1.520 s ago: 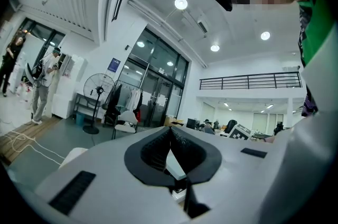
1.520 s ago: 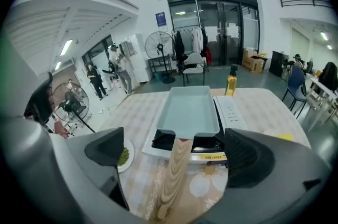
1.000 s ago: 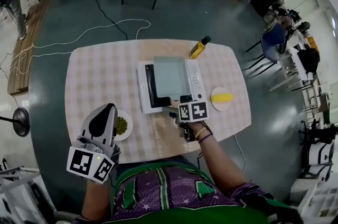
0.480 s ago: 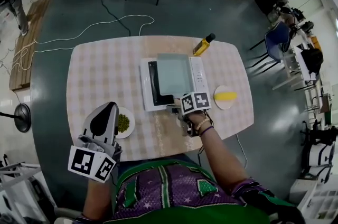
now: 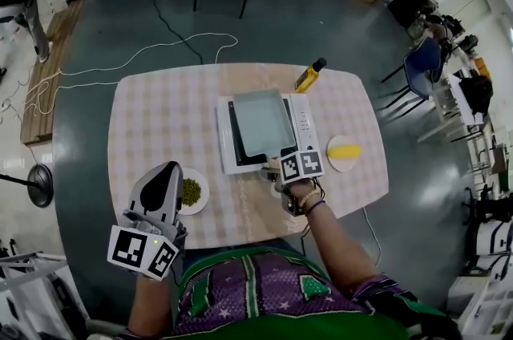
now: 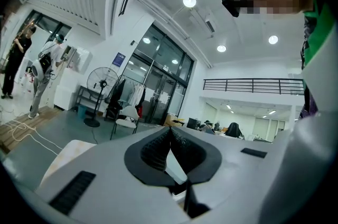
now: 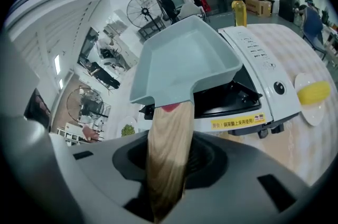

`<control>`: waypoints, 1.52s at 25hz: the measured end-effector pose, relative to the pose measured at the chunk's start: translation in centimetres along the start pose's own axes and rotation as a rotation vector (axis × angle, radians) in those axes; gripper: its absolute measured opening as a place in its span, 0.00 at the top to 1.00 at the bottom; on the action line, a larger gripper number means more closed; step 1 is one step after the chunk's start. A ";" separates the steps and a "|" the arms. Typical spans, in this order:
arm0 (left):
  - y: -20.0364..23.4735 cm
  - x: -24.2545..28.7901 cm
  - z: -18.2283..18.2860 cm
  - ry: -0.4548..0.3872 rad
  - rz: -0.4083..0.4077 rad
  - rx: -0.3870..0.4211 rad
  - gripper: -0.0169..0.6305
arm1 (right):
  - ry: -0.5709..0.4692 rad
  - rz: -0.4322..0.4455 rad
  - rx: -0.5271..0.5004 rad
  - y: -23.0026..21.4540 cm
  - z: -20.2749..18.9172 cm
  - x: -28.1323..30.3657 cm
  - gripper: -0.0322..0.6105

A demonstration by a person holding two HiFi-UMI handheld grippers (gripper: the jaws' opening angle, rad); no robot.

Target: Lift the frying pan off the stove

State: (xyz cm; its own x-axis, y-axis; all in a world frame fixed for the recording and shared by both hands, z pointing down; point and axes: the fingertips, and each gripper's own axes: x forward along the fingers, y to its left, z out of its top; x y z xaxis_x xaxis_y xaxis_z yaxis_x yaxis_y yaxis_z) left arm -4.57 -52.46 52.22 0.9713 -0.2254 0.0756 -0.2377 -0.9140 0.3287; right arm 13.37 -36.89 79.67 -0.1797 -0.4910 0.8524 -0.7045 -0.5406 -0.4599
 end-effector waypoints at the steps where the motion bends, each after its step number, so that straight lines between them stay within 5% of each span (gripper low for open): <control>1: 0.1 0.0 0.2 0.001 0.001 0.005 0.94 | -0.009 -0.001 -0.007 0.0 0.0 -0.1 0.74; 17: -1.3 -5.2 0.5 0.008 0.016 0.056 0.94 | -0.377 0.030 -0.154 4.7 -1.6 -10.2 0.74; 24: -2.8 -5.3 1.2 -0.020 0.014 0.069 0.94 | -0.565 0.062 -0.304 7.4 -1.7 -18.2 0.74; 34: -11.0 -3.1 4.8 -0.084 0.084 0.154 0.94 | -0.819 0.239 -0.436 8.7 2.4 -32.2 0.74; 38: -15.9 -1.5 7.5 -0.119 0.122 0.165 0.94 | -0.856 0.247 -0.483 6.5 3.1 -39.7 0.74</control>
State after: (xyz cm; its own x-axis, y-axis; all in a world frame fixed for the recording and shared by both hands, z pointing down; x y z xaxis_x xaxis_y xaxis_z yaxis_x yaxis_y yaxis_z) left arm -2.30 -40.08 39.80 0.9300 -0.3673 -0.0097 -0.3608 -0.9179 0.1652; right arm 18.09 -23.05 42.09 0.0608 -0.9789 0.1951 -0.9505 -0.1165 -0.2882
